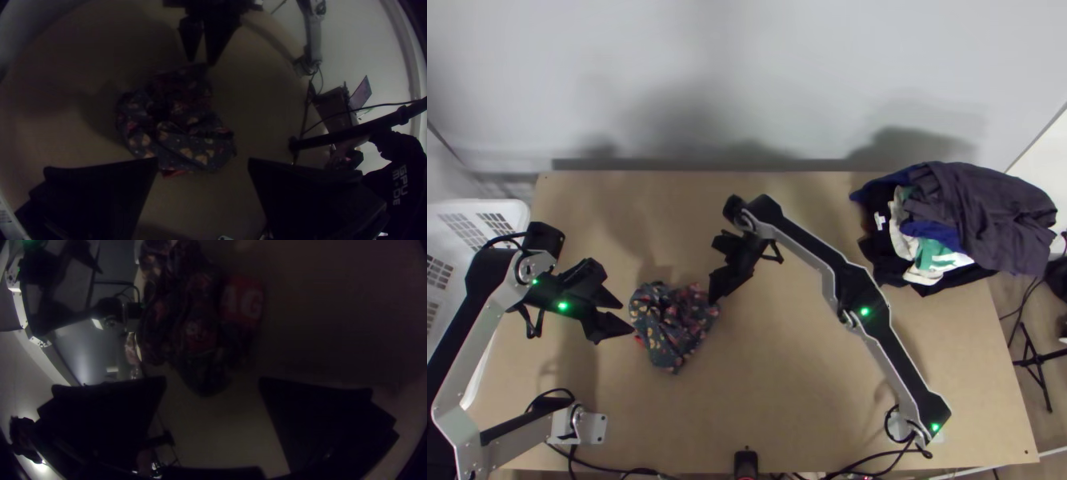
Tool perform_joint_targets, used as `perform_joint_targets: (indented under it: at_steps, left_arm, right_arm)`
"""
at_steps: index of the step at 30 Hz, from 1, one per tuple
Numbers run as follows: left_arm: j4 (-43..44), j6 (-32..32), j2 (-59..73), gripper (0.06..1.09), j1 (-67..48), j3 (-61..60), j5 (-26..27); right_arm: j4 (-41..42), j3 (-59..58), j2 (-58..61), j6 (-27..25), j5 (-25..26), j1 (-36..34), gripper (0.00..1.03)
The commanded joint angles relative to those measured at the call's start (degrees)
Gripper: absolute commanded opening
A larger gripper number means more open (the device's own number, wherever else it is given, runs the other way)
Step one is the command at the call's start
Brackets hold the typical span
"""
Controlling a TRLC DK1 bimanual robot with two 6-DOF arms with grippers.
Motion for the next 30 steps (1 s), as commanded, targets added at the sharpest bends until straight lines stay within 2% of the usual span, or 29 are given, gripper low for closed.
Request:
perform_joint_targets:
  at_steps: [1, 8, 18, 22, 25, 30]
  left_arm:
    - [0.3, -0.1, -0.1, 1.04, 0.1, -0.2, 0.1]
    - [0.6, 0.1, 0.3, 1.04, 0.6, -0.4, 0.0]
    - [0.8, 0.5, 0.4, 1.04, 1.4, -0.9, 0.0]
    - [0.7, 0.7, 0.0, 1.04, 1.8, -0.9, -0.1]
    - [0.5, 1.0, -0.2, 1.04, 2.4, -1.3, -0.1]
    - [0.5, 1.9, -0.5, 1.04, 3.3, -2.4, -0.1]
  right_arm:
    - [-0.3, 1.6, 2.6, -0.8, -4.3, 2.2, 0.96]
    - [1.6, 2.2, 3.7, -1.0, -7.8, 4.5, 0.97]
    - [9.5, 2.3, 5.3, 2.2, -7.9, 6.1, 0.96]
    - [10.1, 2.4, 6.2, 2.6, -7.9, 8.2, 0.95]
    - [10.2, 2.4, 6.7, 2.7, -7.9, 9.4, 0.84]
    - [11.6, 2.4, 7.4, 3.6, -7.8, 10.1, 0.57]
